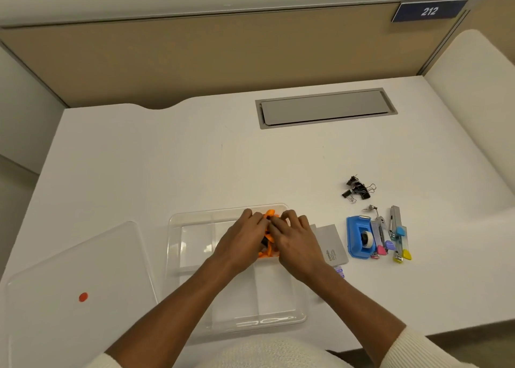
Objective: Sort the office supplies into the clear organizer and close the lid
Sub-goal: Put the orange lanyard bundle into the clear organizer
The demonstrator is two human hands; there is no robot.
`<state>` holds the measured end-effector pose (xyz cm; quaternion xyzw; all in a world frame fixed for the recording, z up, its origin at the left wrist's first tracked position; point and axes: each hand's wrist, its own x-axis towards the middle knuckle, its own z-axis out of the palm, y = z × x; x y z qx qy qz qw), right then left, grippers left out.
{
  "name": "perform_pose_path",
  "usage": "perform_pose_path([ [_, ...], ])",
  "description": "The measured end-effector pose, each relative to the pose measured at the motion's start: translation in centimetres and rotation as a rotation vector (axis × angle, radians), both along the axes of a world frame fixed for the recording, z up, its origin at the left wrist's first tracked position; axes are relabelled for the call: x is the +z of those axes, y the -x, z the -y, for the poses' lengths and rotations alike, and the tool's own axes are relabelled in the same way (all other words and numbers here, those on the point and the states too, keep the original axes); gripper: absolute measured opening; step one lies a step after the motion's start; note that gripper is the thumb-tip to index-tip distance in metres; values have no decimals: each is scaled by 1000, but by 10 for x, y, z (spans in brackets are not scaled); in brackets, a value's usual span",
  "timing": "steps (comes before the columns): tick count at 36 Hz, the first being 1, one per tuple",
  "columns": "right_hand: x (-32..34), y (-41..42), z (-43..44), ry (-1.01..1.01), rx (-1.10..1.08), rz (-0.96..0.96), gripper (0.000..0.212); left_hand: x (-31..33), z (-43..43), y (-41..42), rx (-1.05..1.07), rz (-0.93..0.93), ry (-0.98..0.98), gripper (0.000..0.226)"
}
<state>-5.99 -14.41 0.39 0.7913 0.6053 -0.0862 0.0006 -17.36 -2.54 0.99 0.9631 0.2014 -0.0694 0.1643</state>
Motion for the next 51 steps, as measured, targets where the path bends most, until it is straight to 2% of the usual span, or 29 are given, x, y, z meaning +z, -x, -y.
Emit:
perform_pose_path([
  [6, 6, -2, -4, -21, 3, 1, 35, -3, 9, -5, 62, -12, -147, 16],
  [10, 16, 0, 5, -116, -87, -43, 31, -3, 11, -6, 79, 0, -108, 24],
  [14, 13, 0, 17, -191, -132, 14, 26, 6, 9, -5, 160, 53, 19, 21],
  [18, -3, -1, 24, -221, -98, 33, 19, 8, 2, -2, 59, -43, 81, 27],
  [22, -16, 1, 26, -100, -90, 50, 22, 5, -1, -3, -63, -113, -5, 39],
  [25, -19, 5, 25, -53, -89, 38, 28, 3, -1, -11, -87, -131, -61, 35],
  [29, -13, 7, 30, -196, -133, -38, 30, -1, 1, -21, -83, -130, -184, 34],
  [33, -2, 2, 54, -454, -218, -236, 30, -2, 8, -25, -63, -164, -216, 38],
  [36, 3, -12, 85, -518, -321, -350, 25, 5, 12, -28, -69, -247, -233, 35],
  [39, 0, -26, 123, -439, -464, -434, 34, 18, 21, -33, -108, -329, -263, 44],
  [41, -5, -33, 145, -348, -478, -442, 41, 32, 30, -38, -113, -345, -280, 40],
  [44, -11, -38, 170, -196, -416, -422, 51, 51, 46, -55, -81, -245, -257, 30],
  [48, -19, -30, 184, -66, -315, -367, 67, 50, 65, -85, -186, -55, -205, 43],
  [51, -22, -22, 183, -42, -271, -338, 67, 33, 77, -102, -279, -88, -190, 66],
])
